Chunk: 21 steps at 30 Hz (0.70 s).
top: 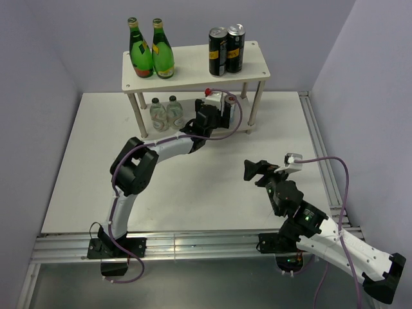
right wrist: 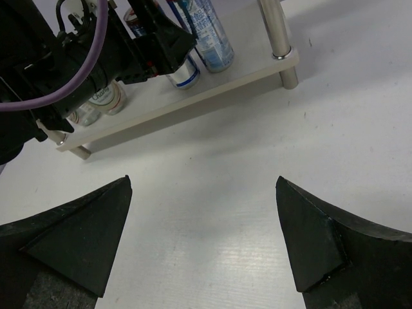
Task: Place and organize the beverage onto the shelf
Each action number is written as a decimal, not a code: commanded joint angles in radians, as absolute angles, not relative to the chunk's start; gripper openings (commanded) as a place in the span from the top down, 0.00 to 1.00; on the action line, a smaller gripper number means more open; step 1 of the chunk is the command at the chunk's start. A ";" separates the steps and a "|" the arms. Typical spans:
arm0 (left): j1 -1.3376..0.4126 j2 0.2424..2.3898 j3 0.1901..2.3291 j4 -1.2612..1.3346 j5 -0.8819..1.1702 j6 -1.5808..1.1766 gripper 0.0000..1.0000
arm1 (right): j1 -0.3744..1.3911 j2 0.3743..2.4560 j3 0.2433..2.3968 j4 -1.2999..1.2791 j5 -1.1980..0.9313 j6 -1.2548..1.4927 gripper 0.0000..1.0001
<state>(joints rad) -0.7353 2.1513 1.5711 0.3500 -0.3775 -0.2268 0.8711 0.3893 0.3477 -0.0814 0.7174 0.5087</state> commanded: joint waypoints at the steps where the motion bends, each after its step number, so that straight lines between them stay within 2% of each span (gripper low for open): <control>1: -0.750 2.099 1.556 0.408 -0.374 -0.230 0.04 | 0.876 0.379 0.341 -0.049 0.730 0.522 0.00; 11: -0.813 1.930 1.390 0.403 -0.500 -0.232 0.01 | 0.877 0.376 0.321 -0.048 0.739 0.531 0.00; 16: -0.889 1.757 1.234 0.252 -0.607 -0.345 0.01 | 0.877 0.377 0.325 -0.057 0.729 0.548 0.00; 20: -1.015 1.596 1.082 0.106 -0.687 -0.377 0.01 | 0.877 0.446 0.423 -0.109 0.604 0.545 0.00; 21: -1.043 1.562 1.036 0.080 -0.683 -0.368 0.01 | 0.877 0.477 0.507 -0.183 0.600 0.551 0.00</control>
<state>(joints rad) -0.9562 1.6711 1.1164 0.2092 -0.6144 -0.3256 0.8711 0.4145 0.3573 -0.1108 0.6601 0.5358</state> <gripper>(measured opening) 0.992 0.999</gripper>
